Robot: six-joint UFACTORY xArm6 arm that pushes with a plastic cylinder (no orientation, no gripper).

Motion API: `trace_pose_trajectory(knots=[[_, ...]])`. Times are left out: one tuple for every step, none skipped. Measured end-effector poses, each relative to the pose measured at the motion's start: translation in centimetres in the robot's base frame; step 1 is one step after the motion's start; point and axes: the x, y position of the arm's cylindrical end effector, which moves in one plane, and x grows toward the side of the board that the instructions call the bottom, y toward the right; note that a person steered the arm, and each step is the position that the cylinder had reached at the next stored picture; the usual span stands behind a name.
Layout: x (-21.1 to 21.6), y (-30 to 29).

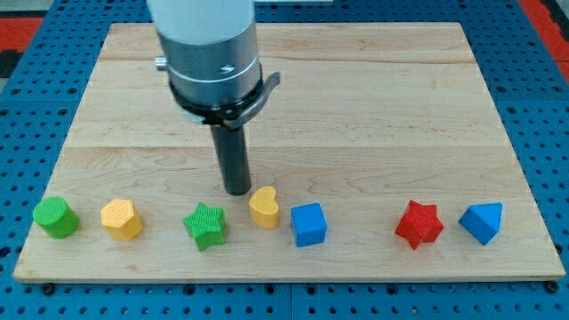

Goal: Push the red circle into the yellow hexagon

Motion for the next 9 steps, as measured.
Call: trace_pose_trajectory(knots=[[0.0, 3.2], [2.3, 3.5], [2.4, 3.5], [0.6, 1.4], [-0.8, -5.4], [-5.7, -8.0], [-7.5, -12.0], [-9.8, -13.2], [-12.9, -13.2]])
